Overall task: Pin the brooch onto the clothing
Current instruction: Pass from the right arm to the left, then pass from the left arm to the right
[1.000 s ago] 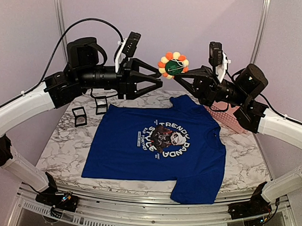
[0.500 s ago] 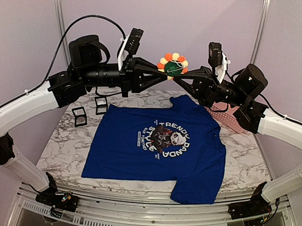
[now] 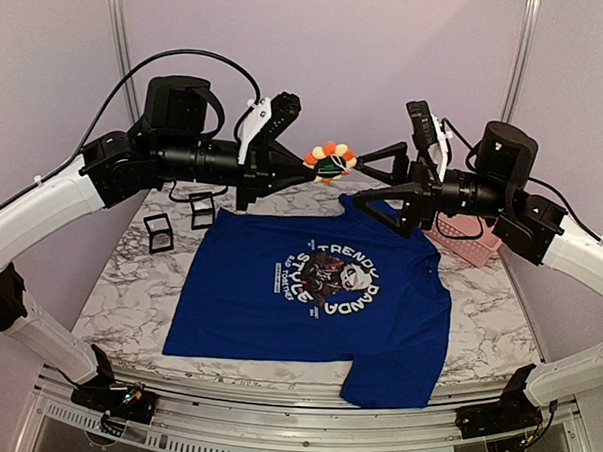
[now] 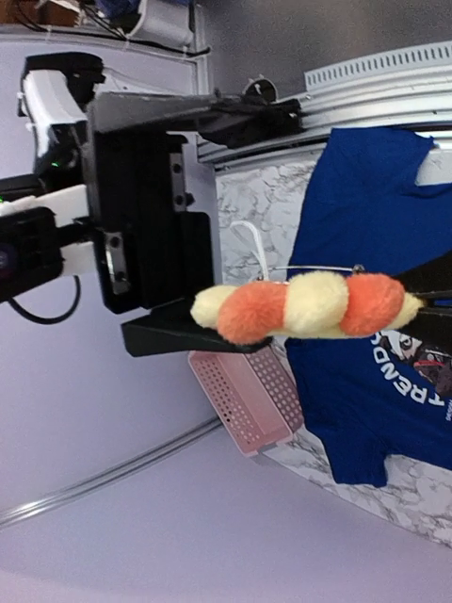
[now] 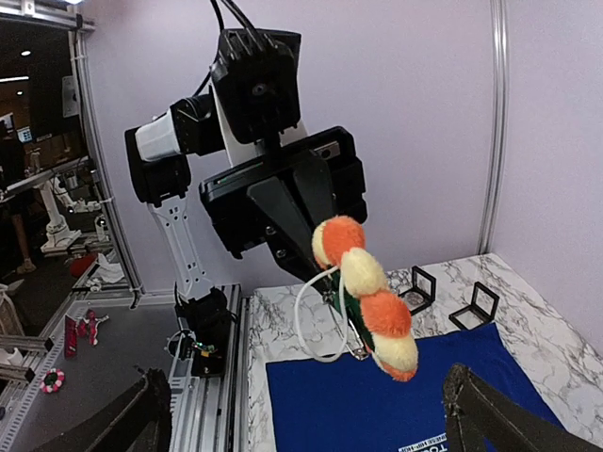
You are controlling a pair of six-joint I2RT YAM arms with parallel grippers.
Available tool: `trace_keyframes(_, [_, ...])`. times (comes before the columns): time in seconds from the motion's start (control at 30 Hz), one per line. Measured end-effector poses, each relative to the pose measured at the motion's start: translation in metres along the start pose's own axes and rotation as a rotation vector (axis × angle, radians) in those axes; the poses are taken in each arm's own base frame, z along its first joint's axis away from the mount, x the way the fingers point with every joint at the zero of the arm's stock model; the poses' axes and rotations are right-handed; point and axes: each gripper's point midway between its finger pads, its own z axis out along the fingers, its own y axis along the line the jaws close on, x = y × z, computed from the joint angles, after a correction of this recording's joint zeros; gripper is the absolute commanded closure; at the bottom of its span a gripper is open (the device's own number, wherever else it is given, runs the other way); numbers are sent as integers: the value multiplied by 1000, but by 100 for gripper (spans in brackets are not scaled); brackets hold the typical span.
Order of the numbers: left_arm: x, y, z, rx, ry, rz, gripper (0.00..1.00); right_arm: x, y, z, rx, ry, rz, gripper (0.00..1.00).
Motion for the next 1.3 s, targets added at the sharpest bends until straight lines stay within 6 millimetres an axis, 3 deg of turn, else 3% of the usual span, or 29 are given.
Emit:
trace_keyframes(0.1, [29, 7, -9, -51, 183, 89, 100, 7, -1, -15, 79, 72, -23, 1])
trace_keyframes(0.23, [48, 13, -15, -67, 338, 131, 100, 8, -3, -26, 147, 140, -56, 5])
trace_keyframes(0.37, [71, 12, -13, -52, 470, 125, 100, 7, -10, -19, 156, 182, -93, 10])
trace_keyframes(0.5, [93, -1, -16, -11, 566, 121, 100, 13, -19, -1, 131, 226, -119, 28])
trace_keyframes(0.8, [96, -13, -17, 24, 583, 128, 100, 51, -21, 29, -19, 319, -90, 41])
trace_keyframes(0.9, [96, -13, -17, 28, 582, 129, 100, 51, -16, 31, -59, 312, -86, 48])
trace_keyframes(1.07, [95, -14, -17, 33, 580, 128, 100, 49, -11, 34, -96, 285, -84, 50])
trace_keyframes(1.2, [95, -16, -16, 43, 574, 125, 100, 56, -14, 39, -108, 293, -70, 51])
trace_keyframes(1.3, [94, -17, -16, 47, 572, 124, 100, 64, -17, 43, -112, 305, -52, 58])
